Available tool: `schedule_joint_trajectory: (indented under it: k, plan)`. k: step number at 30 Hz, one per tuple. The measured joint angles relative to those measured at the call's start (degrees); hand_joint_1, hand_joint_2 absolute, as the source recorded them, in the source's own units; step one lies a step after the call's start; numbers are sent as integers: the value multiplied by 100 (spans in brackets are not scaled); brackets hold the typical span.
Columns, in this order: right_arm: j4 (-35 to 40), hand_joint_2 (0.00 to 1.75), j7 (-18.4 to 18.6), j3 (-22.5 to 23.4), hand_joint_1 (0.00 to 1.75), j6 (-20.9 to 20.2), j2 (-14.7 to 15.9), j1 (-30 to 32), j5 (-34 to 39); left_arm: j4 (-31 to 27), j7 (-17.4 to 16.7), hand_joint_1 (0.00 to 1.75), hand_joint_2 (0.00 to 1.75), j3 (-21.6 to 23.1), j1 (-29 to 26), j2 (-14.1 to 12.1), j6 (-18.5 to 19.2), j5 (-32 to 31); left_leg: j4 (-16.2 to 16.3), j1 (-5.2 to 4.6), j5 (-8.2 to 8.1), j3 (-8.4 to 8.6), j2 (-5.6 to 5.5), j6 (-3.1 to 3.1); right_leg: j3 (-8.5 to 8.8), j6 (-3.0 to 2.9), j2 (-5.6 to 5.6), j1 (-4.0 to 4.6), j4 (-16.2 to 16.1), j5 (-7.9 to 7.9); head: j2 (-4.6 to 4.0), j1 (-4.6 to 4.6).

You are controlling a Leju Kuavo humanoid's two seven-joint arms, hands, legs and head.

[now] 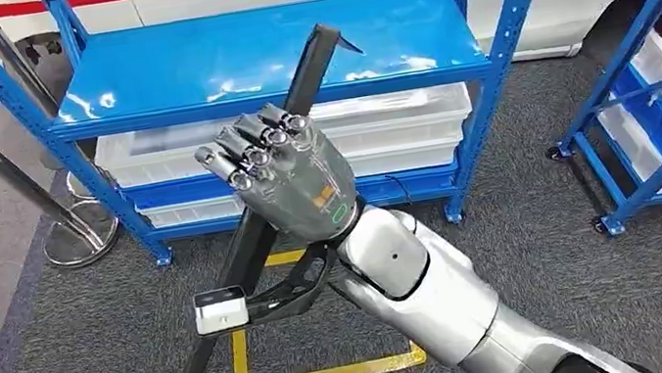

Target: Take the parts from the cabinet and place them on the table.

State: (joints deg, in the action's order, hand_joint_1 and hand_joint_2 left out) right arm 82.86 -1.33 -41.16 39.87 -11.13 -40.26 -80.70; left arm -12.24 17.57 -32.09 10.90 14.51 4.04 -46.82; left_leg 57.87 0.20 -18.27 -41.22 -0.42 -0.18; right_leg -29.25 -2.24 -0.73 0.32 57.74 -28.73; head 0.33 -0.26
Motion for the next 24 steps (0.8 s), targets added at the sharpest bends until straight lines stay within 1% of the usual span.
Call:
schedule_joint_trajectory:
  k: [1,2,3,4,5,6,7,8,9,10,11,12,13,14,15,16,17,18,19,20,21,22,23,24]
  plan:
    - [-4,175,-15,0,175,0,-18,-3,-4,0,-9,0,175,0,-12,-2,0,-4,192,4,-387,-60,9,-36,-105,-58,18,-16,-12,97,0,-4]
    - [-7,175,-17,0,175,0,-22,-9,-9,0,-11,0,175,0,-18,-4,0,-11,527,15,-790,-125,11,-63,-204,-67,14,-20,-11,177,0,-4]
    - [-9,175,-17,0,175,0,-26,-8,-20,0,-11,0,175,0,-13,-13,0,-13,949,34,-1146,-175,11,-87,-309,-70,13,-20,-8,267,0,-4]
    - [-17,175,-26,0,175,0,-33,-8,-39,0,-9,0,175,-2,-4,-22,0,-17,1419,44,-1338,-221,12,-110,-432,-62,3,-20,-2,360,0,-6]
    - [-24,175,-31,0,175,0,-37,-6,-53,0,-9,0,175,-2,0,-26,0,-22,1741,50,-1291,-223,13,-124,-545,-52,-3,-21,12,444,0,-2]
    - [-33,175,-31,0,175,0,-37,-6,-59,0,-11,0,175,-2,-1,-33,0,-30,1897,55,-1055,-153,13,-136,-668,-38,-14,-27,27,530,0,-4]
    - [-42,175,-31,0,175,0,-37,-6,-59,0,-11,0,175,-4,-2,-37,0,-48,1830,57,-787,11,13,-142,-793,-23,-20,-37,47,606,0,-2]
    - [-41,175,-31,0,175,0,-37,-6,-63,0,-11,0,175,-4,-1,-42,0,-48,1573,57,-621,276,13,-148,-913,-2,-20,-50,75,677,0,-4]
    - [-41,175,-31,0,175,0,-37,-7,-63,0,-11,0,175,-4,8,-44,0,-50,1101,59,-674,683,12,-148,-1008,21,-16,-57,108,751,0,-4]
    - [-39,175,-31,2,175,0,-59,-7,-63,0,-9,0,175,-4,23,-48,0,-52,479,43,-982,1225,5,-135,-1069,55,-7,-41,135,795,0,-7]
    - [-37,175,-35,9,175,4,-68,-17,-63,0,-9,0,175,-4,43,-55,0,-55,-167,28,-1267,1579,-3,-79,-1106,89,-9,-34,171,863,0,0]
    - [-39,175,-35,9,175,7,-70,-20,-63,0,-9,0,175,-7,46,-55,0,-55,-105,14,-1251,1485,0,-54,-1107,112,-19,-46,143,943,0,-4]
    - [-39,175,-35,9,175,7,-83,-20,-63,0,-7,0,175,-9,50,-55,0,-57,-106,-6,-1222,1460,-2,-35,-1108,143,-24,-60,113,1004,0,-4]
    - [-39,175,-35,9,175,7,-85,-18,-63,0,-11,0,175,-11,37,-55,0,-57,-118,-11,-1156,1425,5,22,-1110,185,-15,-57,85,1074,0,0]
    - [-46,175,-35,11,175,4,-81,-17,-63,2,-11,0,175,-13,32,-57,0,-59,-156,56,-1057,1376,51,94,-1157,218,20,-72,127,1001,0,-2]
    - [-48,175,-33,18,175,7,-81,-23,-63,2,-17,0,175,-15,39,-59,2,-59,-152,35,-970,1305,70,156,-1239,226,52,-69,295,654,0,2]
    - [-48,175,-33,22,175,7,-81,-23,-63,2,-17,0,175,-15,49,-63,2,-59,-142,25,-887,1191,78,204,-1333,230,57,-79,637,233,0,-2]
    - [-48,175,-33,22,175,7,-81,-20,-63,2,-17,0,175,-17,49,-63,2,-59,-131,18,-803,1076,78,206,-1422,242,61,-79,1075,-130,0,0]
    - [-50,175,-33,22,175,7,-81,-18,-63,2,-17,0,175,-20,47,-63,2,-59,-119,7,-720,963,83,206,-1495,255,62,-81,1517,-347,0,0]
    - [-50,175,-33,22,175,7,-81,-17,-63,2,-17,0,175,-22,44,-68,2,-59,-102,1,-643,850,92,200,-1525,260,62,-87,1854,-350,0,-2]
    - [-55,175,-33,22,175,7,-79,-15,-63,2,-17,0,175,-26,42,-70,2,-59,-81,-5,-562,724,98,189,-1472,261,62,-95,2027,-128,0,0]
    - [-55,175,-33,22,175,7,-79,-15,-63,2,-17,0,175,-28,42,-74,2,-59,-57,-7,-496,608,103,175,-1329,255,61,-103,1966,126,0,-2]
    - [-57,175,-33,22,175,7,-79,-16,-63,2,-17,0,175,-28,44,-74,2,-59,-24,-7,-432,493,104,155,-1065,243,61,-107,1707,322,0,-2]
    - [-55,175,-33,22,175,7,-81,-17,-63,2,-17,0,175,-31,44,-77,2,-59,6,-6,-375,406,101,134,-716,223,62,-108,1294,337,0,0]
